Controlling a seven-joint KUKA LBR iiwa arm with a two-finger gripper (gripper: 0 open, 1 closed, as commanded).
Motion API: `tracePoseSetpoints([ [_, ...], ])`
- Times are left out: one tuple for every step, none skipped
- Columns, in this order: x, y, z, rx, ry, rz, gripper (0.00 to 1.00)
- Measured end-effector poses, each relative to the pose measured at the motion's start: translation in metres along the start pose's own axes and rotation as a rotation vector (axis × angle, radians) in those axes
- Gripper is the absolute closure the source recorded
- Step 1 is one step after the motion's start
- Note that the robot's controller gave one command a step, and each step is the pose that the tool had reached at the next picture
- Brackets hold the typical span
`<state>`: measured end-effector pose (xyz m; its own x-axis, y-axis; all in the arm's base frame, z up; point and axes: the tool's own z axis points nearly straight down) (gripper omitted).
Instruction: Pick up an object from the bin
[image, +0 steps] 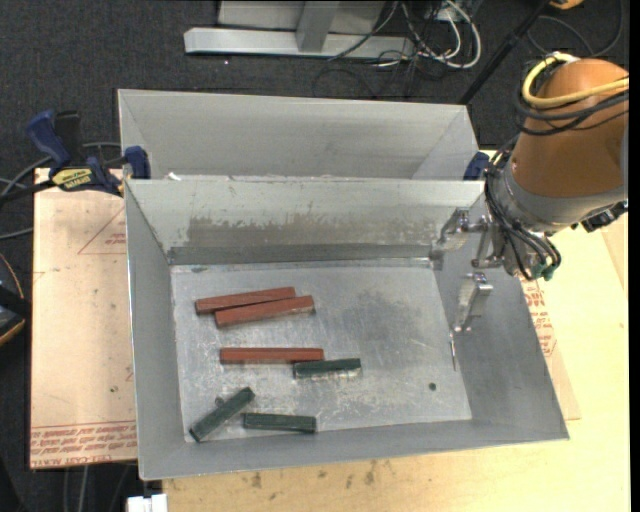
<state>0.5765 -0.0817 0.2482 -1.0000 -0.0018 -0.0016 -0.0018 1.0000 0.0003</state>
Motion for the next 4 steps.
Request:
tracePoseSetpoints([
  [0.000, 0.000, 0.000, 0.000, 0.000, 0.000, 0.00],
  [0.003, 0.031, 0.039, 0.003, -0.008, -0.025, 0.00],
  [0.023, 0.063, 0.078, -0.001, 0.002, 0.054, 0.00],
  [0.008, 0.064, 0.171, -0.002, -0.008, 0.334, 1.00],
])
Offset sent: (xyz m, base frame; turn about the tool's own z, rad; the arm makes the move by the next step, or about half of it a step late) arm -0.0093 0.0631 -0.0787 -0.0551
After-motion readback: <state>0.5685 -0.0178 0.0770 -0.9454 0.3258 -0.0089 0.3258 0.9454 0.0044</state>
